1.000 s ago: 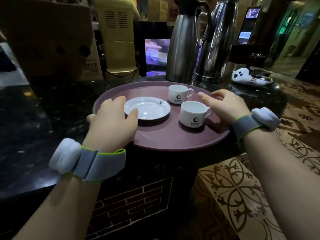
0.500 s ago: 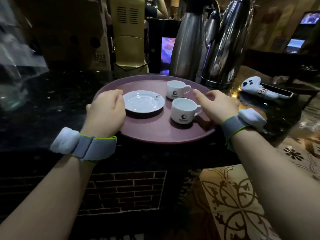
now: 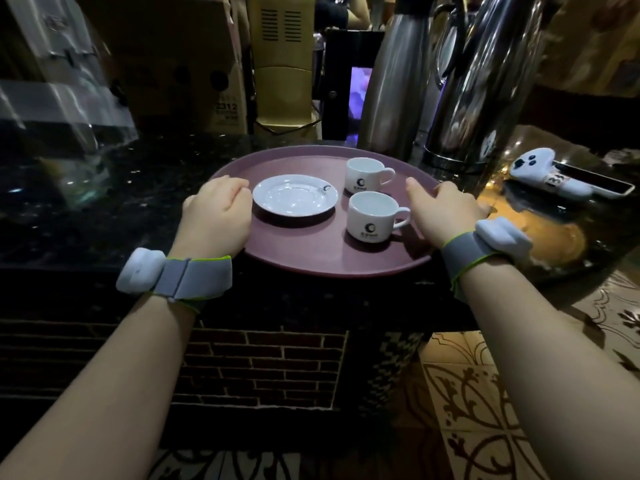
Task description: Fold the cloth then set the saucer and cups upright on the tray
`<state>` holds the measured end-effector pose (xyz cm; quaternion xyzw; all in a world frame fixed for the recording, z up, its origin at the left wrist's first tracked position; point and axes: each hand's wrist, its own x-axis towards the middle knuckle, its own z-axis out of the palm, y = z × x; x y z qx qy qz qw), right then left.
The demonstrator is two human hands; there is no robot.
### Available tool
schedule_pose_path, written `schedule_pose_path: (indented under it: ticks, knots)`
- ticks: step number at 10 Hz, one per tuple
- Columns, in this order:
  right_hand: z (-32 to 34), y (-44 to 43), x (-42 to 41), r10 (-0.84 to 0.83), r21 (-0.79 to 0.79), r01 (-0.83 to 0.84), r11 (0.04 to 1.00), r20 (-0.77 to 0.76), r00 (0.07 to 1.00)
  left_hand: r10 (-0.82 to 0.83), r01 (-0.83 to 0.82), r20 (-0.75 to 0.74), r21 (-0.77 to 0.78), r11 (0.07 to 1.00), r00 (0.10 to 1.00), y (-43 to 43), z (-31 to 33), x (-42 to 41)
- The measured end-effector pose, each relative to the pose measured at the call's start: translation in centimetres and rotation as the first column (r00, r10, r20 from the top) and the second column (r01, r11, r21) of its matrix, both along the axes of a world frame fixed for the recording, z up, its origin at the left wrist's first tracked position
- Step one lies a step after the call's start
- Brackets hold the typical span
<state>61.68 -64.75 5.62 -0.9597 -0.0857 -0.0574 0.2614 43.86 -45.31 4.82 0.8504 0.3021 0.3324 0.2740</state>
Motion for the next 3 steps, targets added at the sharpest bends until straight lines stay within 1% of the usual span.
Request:
schedule_pose_path:
  ticks: [1,2,3]
  knots:
    - [0.1,-0.1,-0.2,0.006,-0.002,-0.006,1.0,-0.015,1.0,-0.009,0.013,-0.099,0.041,0.999,0.995,0.6,-0.3,0.3]
    - [0.4,-0.2,-0.5,-0.022,-0.005,0.022,1.0,-0.002,1.0,-0.005,0.005,-0.045,-0.006,1.0,0.999,1.2,0.0,0.3]
    - [1.4,-0.2,-1.4,0.039,0.036,-0.047,0.998,0.182,0.982,-0.029,0.023,0.182,0.035,0.999,0.983,0.1,0.9,0.0]
